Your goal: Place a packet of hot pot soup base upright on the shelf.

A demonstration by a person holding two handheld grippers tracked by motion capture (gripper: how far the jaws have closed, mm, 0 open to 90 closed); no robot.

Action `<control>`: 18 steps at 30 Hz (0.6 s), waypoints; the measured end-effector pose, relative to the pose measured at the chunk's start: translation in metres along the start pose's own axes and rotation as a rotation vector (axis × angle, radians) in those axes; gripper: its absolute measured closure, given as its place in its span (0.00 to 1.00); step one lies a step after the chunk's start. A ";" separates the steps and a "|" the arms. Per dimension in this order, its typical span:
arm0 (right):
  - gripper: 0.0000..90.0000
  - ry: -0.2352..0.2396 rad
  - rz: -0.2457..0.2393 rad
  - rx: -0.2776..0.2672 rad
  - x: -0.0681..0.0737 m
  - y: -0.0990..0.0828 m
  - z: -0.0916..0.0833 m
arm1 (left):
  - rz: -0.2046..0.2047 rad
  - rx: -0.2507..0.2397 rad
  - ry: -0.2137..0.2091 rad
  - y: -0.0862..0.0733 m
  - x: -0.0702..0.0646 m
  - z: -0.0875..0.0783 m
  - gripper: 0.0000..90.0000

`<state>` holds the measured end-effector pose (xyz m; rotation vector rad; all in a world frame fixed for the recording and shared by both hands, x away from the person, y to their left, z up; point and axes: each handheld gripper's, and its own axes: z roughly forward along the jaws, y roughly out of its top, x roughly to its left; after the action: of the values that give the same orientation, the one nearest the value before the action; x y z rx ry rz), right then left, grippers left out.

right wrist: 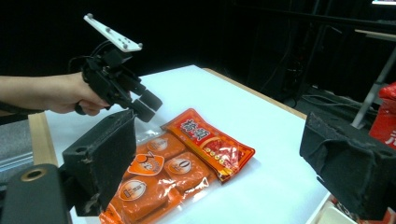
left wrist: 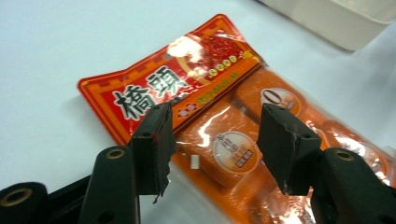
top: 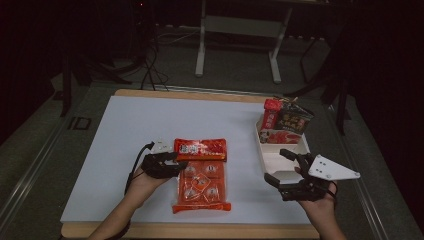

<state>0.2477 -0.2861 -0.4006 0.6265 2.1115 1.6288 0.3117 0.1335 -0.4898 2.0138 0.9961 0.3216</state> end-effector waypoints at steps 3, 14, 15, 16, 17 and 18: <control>0.12 0.000 -0.009 0.002 0.002 0.001 0.000 | -0.009 -0.004 0.014 -0.001 0.005 0.000 0.51; 0.12 0.017 -0.006 0.008 0.003 0.000 0.002 | -0.048 -0.028 0.046 0.005 0.030 0.003 0.43; 0.12 0.017 -0.007 0.006 0.004 0.000 0.002 | -0.051 -0.026 0.043 0.006 0.033 0.004 0.43; 0.12 0.018 -0.007 0.011 0.004 0.000 0.002 | -0.050 -0.029 0.056 0.006 0.035 0.005 0.43; 0.12 0.020 -0.010 0.012 0.004 0.000 0.002 | -0.051 -0.030 0.061 0.007 0.037 0.006 0.42; 0.12 0.020 -0.011 0.011 0.004 0.000 0.003 | -0.060 -0.032 0.061 0.008 0.040 0.007 0.42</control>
<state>0.2460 -0.2818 -0.4019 0.6044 2.1358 1.6249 0.3455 0.1568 -0.4934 1.9518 1.0801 0.3664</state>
